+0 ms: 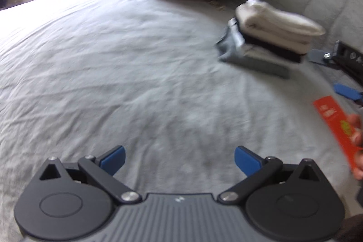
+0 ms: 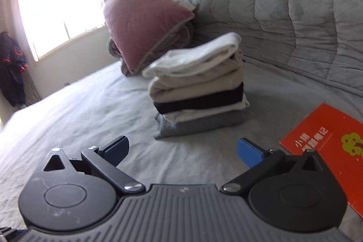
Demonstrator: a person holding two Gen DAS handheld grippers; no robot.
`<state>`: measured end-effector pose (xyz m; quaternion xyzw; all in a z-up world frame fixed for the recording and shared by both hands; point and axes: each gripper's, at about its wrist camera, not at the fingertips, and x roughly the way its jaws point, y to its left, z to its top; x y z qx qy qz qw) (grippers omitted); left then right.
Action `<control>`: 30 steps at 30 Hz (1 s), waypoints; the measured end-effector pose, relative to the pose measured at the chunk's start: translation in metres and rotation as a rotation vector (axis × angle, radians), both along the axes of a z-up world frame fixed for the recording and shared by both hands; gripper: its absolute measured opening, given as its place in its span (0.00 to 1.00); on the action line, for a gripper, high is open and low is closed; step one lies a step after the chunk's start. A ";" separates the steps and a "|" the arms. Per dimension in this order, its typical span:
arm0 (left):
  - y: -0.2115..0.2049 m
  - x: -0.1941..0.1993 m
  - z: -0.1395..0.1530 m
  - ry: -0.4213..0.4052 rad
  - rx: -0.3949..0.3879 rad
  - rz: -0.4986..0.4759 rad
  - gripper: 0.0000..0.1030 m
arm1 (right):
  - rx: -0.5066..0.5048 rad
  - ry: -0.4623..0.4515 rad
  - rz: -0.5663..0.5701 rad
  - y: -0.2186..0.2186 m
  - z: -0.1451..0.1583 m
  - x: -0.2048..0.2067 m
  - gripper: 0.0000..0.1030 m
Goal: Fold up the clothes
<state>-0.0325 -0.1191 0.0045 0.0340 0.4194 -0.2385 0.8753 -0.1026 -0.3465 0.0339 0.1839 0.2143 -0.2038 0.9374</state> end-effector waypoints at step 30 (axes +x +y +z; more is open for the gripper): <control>0.037 0.034 -0.034 -0.008 0.156 0.298 1.00 | -0.249 0.236 0.288 0.109 -0.036 0.064 1.00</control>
